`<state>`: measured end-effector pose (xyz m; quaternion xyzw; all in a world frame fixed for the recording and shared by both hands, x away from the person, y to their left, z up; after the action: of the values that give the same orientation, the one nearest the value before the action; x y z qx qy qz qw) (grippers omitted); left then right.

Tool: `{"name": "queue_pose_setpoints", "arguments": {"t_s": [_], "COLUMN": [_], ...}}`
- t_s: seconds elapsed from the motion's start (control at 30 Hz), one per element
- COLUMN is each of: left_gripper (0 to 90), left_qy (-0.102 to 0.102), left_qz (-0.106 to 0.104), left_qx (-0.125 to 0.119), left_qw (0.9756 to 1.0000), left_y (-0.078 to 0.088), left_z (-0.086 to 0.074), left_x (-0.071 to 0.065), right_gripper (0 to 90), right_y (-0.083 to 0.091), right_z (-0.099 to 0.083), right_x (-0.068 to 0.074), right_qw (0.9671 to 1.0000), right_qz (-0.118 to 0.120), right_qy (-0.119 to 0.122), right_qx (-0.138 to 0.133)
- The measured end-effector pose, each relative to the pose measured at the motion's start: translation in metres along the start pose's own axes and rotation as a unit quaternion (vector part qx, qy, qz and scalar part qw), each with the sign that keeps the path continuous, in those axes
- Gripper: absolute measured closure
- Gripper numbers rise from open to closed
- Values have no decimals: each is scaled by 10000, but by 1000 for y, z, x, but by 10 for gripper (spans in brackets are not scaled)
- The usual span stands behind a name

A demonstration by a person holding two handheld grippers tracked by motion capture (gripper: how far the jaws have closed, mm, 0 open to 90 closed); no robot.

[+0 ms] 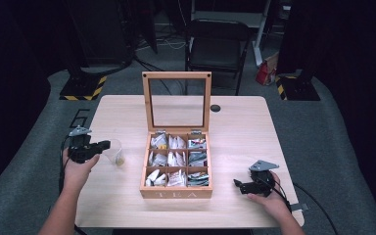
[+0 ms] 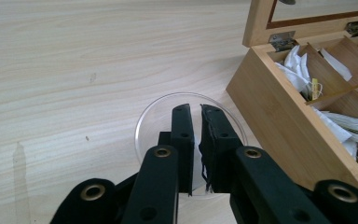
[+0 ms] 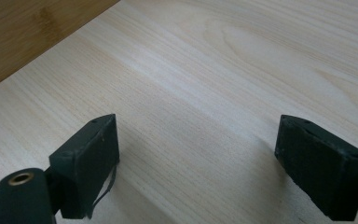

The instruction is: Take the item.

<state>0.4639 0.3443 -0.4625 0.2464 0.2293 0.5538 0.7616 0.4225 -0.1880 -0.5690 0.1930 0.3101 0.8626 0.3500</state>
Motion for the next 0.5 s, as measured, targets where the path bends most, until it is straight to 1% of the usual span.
{"name": "queue_pose_setpoints", "arguments": {"t_s": [0.07,0.17,0.2,0.27,0.33,0.37,0.5], "left_gripper": [804,765,741,686,651,639,587], "left_qy": [31,26,1,-14,1,7,-85], "left_qz": [-33,-59,-38,-54,-95,-107,-166], "left_qx": [-42,-87,-131,-133,-161,-215,-319], "left_qw": [10000,9999,9999,9999,9998,9997,9993], "left_y": [2,5,5,7,9,10,17], "left_z": [0,1,1,3,4,5,10], "left_x": [-1,-4,-4,-5,-8,-9,-18], "right_gripper": [128,129,129,129,129,129,128], "right_y": [0,0,0,0,0,0,0], "right_z": [0,0,0,0,0,0,0], "right_x": [0,0,0,0,0,0,0], "right_qw": [10000,10000,10000,10000,10000,10000,10000], "right_qz": [-1,-14,-12,-12,-11,-4,-1], "right_qy": [1,-3,0,-4,-3,-3,-1], "right_qx": [0,-27,-29,-30,-23,-10,0]}}
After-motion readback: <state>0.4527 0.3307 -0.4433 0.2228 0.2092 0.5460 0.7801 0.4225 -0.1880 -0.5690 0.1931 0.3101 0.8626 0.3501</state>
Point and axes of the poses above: each handheld gripper's, and its own axes: y roughly backward along the jaws, z roughly out of its top, x roughly to its left, the point moved 6 cm from there along -y, roughly forward along the jaws, and after that the axes turned 9 degrees about z, right-handed, at the moved point
